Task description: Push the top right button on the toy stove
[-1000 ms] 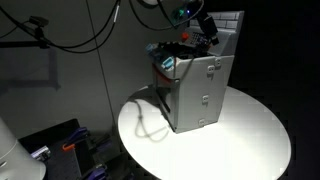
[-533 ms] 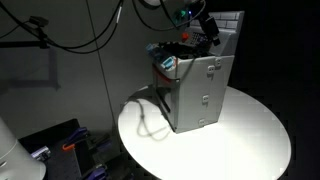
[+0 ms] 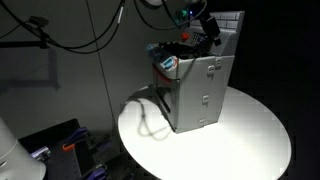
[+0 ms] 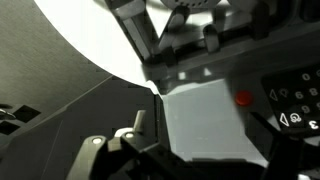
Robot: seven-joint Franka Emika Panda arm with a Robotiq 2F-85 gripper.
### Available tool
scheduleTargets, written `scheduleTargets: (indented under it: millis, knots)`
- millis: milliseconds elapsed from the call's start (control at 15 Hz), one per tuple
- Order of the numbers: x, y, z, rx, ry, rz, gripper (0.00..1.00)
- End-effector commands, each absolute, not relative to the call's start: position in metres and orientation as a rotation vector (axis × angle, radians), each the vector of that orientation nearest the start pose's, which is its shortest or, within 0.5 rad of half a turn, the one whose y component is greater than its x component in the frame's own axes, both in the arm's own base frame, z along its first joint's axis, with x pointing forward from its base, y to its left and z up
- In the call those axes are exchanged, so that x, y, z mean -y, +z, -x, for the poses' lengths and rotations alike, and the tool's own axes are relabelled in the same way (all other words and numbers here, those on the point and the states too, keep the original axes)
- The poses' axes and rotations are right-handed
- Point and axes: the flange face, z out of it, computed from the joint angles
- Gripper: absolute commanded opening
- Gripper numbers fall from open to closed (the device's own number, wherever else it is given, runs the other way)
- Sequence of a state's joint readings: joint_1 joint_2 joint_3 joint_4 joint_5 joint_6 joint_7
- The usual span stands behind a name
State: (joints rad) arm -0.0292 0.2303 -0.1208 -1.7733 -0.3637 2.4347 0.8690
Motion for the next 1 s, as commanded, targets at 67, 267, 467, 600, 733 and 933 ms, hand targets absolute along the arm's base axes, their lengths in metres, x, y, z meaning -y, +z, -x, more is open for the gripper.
scheduleTargets:
  millis: [67,267,467,600,733,933]
  knots:
    - [0.098,0.485,-0.650,-1.241,-0.792,2.934,1.00]
    - [0.095,0.495,-0.632,-1.221,-0.716,2.923,1.00]
    - [0.094,0.508,-0.610,-1.209,-0.637,2.920,1.00]
    - [0.094,0.518,-0.592,-1.187,-0.580,2.929,1.00]
    - [0.093,0.527,-0.571,-1.144,-0.504,2.951,1.00]
    - [0.091,0.537,-0.538,-1.060,-0.377,2.995,1.00]
